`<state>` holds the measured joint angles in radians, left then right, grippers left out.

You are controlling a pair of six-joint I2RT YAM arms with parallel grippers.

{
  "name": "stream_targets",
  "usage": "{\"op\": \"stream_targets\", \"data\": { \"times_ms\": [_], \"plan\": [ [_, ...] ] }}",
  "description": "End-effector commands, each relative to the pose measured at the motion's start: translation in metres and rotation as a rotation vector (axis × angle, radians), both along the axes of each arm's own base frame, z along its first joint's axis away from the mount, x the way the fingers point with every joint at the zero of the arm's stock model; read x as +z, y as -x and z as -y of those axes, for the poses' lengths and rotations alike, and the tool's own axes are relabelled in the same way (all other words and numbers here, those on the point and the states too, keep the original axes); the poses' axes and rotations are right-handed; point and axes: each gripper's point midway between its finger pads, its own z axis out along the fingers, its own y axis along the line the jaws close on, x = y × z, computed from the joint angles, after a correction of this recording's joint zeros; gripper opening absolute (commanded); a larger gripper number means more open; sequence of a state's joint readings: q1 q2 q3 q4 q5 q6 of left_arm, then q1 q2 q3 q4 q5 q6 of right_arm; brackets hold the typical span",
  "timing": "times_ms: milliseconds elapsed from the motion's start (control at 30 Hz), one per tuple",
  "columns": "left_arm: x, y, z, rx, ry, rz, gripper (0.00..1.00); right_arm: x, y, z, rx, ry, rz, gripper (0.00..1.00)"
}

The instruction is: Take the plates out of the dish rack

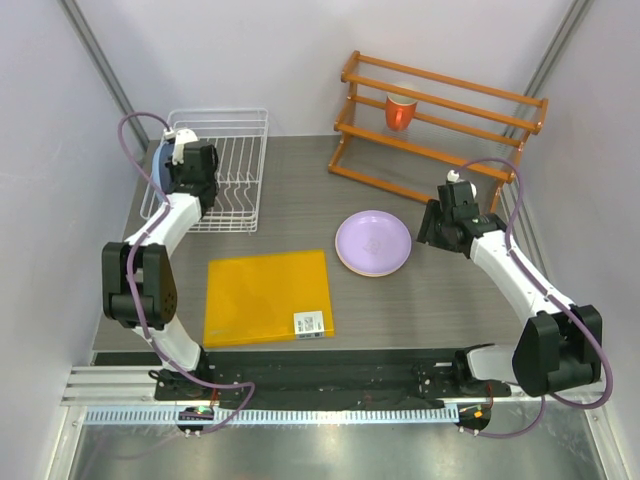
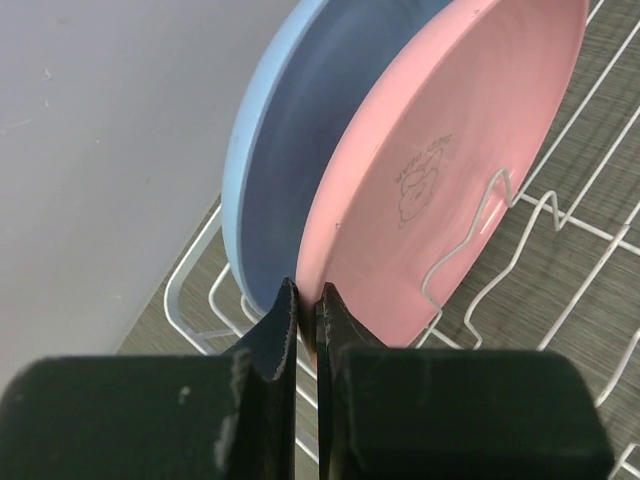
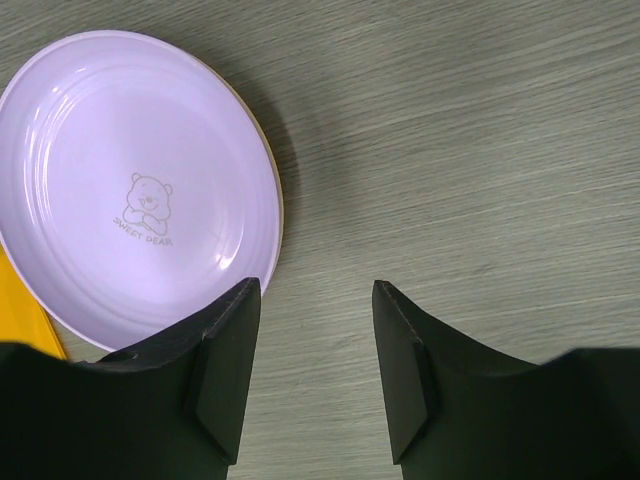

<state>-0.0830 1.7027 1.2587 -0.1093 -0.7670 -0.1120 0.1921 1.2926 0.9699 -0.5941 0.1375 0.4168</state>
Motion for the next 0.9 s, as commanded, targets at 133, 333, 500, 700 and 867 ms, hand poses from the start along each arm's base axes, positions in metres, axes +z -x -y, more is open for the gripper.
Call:
{"op": "stream_targets", "data": {
  "times_ms": [133,333,500,700,867],
  "plan": [
    [0.078,0.004,0.014,0.106,-0.211,0.180,0.00,0.013,0.002,0.005,-0.009,0.007,0.051,0.54],
    [0.083,0.014,0.027,0.163,-0.321,0.137,0.00,0.015,0.006,0.006,-0.015,0.007,0.060,0.55],
    [0.095,0.025,0.029,0.176,-0.322,0.155,0.00,0.017,0.007,0.007,-0.014,0.008,0.061,0.56],
    [0.120,0.043,0.033,0.171,-0.320,0.173,0.00,0.022,0.005,0.002,-0.005,-0.015,0.072,0.56],
    [0.136,0.049,0.051,0.072,-0.222,0.215,0.00,0.032,0.001,-0.007,0.034,-0.052,0.093,0.59]
  ]
}}
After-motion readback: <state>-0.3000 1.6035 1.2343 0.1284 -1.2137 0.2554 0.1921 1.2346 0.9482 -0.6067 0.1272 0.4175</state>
